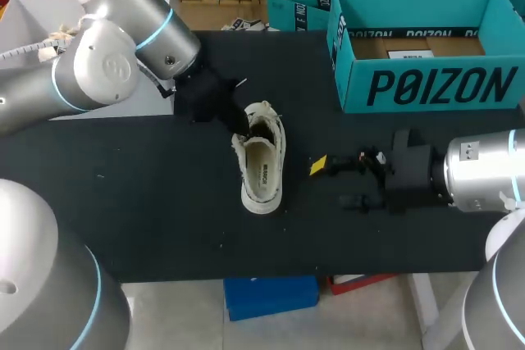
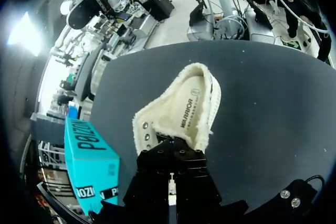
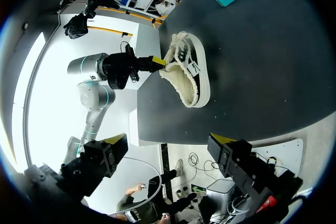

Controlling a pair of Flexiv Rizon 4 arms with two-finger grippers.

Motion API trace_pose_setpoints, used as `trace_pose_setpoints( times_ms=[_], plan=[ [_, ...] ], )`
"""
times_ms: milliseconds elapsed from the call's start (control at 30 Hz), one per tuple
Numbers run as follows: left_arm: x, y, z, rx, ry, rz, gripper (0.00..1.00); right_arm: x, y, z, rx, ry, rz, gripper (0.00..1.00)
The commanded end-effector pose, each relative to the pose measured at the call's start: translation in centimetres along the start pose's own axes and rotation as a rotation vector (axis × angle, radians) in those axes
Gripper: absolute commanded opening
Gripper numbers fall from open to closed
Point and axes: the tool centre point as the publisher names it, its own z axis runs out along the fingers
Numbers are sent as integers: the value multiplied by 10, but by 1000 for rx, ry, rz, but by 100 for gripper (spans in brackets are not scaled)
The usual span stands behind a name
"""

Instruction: Take the shoe out of the shoebox, open the shoe tongue, remove and reinsert the insole, then place the shoe into the shoebox

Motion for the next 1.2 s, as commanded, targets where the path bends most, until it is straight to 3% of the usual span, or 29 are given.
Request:
trace_pose_setpoints(
  times_ms=[33,533,700,1000,1067,1133,1200],
  plan=[
    [-7,-1,10,-1,64,32,0,0,0,0,0,1,0,100],
    [17,-13,32,33,171,57,0,0,0,0,0,1,0,100],
    [14,-10,12,28,166,54,0,0,0,0,0,1,0,100],
    [-9,-3,-41,-19,121,65,0,0,0,0,0,1,0,100],
    [-11,-3,-49,-25,104,53,14,0,0,0,0,1,0,100],
    [-11,-2,-56,-17,64,26,22,0,0,0,0,1,0,100],
    [-9,-2,-63,-9,23,-10,42,0,0,0,0,1,0,100]
  ],
)
